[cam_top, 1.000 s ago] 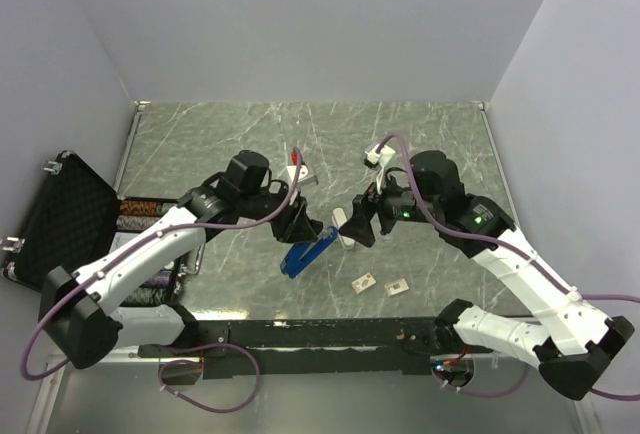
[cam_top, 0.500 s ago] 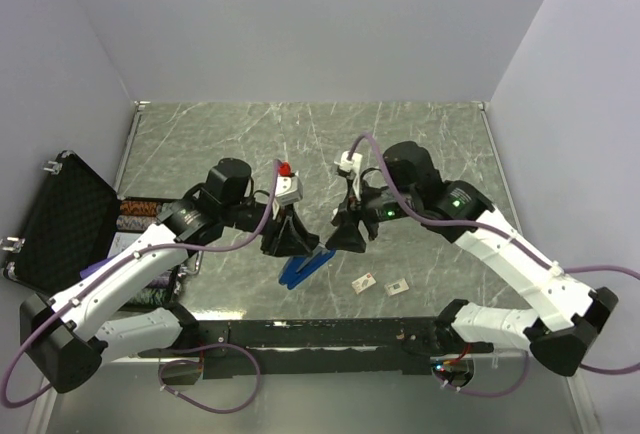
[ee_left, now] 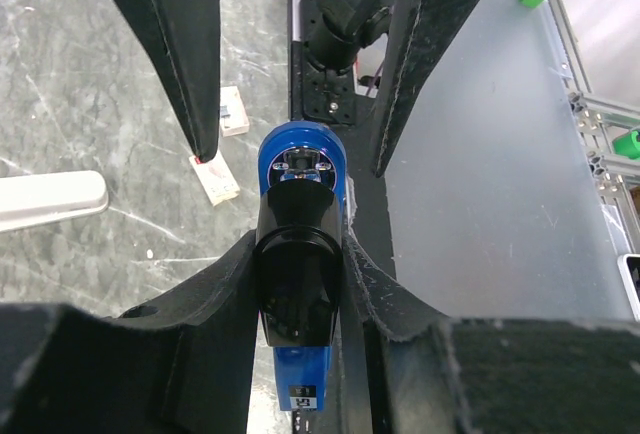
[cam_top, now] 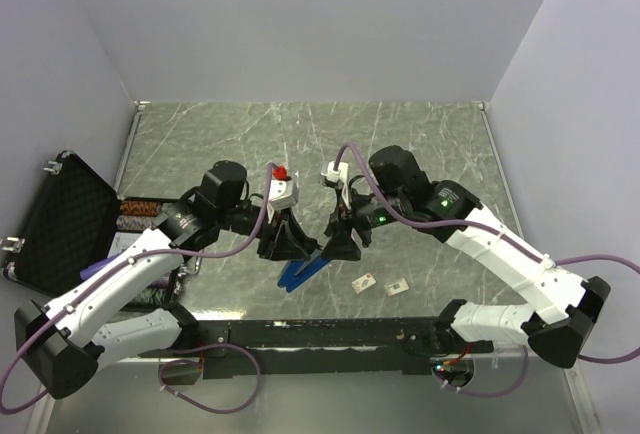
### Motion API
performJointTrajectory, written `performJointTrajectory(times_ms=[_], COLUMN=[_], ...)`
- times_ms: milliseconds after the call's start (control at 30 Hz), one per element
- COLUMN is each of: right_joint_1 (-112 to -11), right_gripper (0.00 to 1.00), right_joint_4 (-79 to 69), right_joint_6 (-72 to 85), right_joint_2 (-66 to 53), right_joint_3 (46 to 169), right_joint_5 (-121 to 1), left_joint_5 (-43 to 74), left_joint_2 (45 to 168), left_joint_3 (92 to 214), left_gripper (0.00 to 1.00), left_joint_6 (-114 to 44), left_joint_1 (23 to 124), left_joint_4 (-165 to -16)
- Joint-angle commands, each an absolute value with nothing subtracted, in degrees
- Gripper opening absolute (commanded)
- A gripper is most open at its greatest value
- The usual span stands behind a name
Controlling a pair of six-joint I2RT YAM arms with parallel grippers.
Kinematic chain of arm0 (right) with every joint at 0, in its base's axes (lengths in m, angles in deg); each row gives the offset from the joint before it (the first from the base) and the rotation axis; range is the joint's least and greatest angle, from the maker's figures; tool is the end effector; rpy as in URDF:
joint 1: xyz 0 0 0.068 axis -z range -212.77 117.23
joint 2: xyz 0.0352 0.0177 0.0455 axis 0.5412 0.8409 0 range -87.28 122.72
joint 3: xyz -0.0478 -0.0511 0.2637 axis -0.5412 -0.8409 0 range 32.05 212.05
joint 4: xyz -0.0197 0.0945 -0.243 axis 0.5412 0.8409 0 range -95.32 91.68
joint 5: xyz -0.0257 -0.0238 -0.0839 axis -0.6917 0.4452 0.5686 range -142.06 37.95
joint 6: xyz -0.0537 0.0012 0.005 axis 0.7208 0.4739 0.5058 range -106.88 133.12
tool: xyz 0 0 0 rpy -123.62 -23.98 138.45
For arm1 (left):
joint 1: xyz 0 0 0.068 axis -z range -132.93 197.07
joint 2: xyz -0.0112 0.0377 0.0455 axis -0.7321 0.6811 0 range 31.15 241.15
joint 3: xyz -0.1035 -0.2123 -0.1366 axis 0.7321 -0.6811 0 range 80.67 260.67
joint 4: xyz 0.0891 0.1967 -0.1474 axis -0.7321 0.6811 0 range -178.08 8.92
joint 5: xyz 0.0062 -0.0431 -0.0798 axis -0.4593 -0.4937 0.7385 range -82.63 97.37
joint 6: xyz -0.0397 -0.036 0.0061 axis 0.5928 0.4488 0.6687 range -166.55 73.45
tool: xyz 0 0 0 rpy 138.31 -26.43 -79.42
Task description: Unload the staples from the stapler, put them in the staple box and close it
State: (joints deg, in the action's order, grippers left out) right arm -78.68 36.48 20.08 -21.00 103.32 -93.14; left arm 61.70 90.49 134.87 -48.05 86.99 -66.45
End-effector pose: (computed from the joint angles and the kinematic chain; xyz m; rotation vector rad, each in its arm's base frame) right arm 0.1455 0.1839 0.3759 -1.3693 1.8131 1.1619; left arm 0.1495 -0.1630 0.3357 1.2975 1.6463 -1.3734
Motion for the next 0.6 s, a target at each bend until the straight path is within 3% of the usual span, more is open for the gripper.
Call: performJointTrajectory(times_ms=[0, 267, 567], right_joint_1=[-79.7, -81.3, -82.3], right_gripper=[0.7, 0.66, 0.54], right_joint_4=[34.3, 33.9, 33.4], right_joint_6=[20.8, 20.9, 20.9], right_joint_2=[-21.2, -20.0, -19.3], right_joint_3=[105.0, 105.3, 105.3], right_joint_5=[-94.9, -95.5, -94.9], left_joint_5=[66.6, 68.0, 67.9], left_joint_2=[88.6, 88.4, 87.8], left_joint_3=[135.6, 135.6, 135.3], left_gripper=[0.01, 0.01, 0.01], left_joint_6=[-48.6, -48.6, -48.2], left_joint_1=[87.1, 87.1, 87.1], left_joint_4=[-71.2, -71.6, -72.0])
